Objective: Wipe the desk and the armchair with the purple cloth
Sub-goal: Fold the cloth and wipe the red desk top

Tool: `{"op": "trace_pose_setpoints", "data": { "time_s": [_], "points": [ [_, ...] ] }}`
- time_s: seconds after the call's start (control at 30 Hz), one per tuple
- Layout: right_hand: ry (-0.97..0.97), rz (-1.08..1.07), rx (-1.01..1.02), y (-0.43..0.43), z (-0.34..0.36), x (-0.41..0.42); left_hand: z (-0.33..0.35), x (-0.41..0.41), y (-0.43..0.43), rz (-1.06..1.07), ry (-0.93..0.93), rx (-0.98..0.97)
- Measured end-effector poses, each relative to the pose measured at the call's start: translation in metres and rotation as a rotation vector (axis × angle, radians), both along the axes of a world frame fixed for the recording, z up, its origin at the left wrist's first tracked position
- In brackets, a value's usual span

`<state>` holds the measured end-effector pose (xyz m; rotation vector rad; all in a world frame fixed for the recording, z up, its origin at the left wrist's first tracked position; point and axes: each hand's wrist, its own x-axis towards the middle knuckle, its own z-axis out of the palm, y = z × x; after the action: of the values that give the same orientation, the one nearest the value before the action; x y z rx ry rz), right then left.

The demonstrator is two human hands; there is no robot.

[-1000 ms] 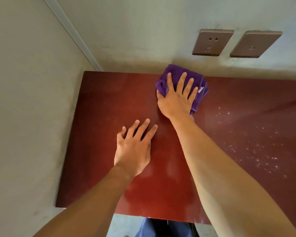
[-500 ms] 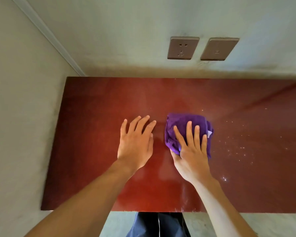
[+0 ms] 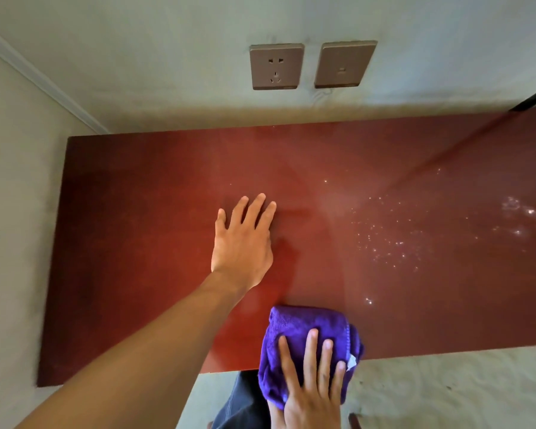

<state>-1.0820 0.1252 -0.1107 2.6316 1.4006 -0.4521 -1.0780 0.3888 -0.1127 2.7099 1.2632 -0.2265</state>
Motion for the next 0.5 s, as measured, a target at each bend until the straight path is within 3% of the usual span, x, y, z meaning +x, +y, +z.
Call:
{"op": "trace_pose_setpoints", "data": {
  "time_s": [0.23,0.43,0.5],
  "points": [
    [0.017,-0.12,0.066,0.039,-0.007,0.007,-0.005,-0.013,0.01,-0.061,-0.042,0.024],
    [0.099,-0.188,0.199,0.132,-0.005,0.053,-0.005,-0.035,0.019,0.023,-0.259,0.0],
    [0.103,-0.19,0.19,0.17,-0.006,0.072,-0.003,-0.044,0.022,0.033,-0.252,0.054]
  ]
}}
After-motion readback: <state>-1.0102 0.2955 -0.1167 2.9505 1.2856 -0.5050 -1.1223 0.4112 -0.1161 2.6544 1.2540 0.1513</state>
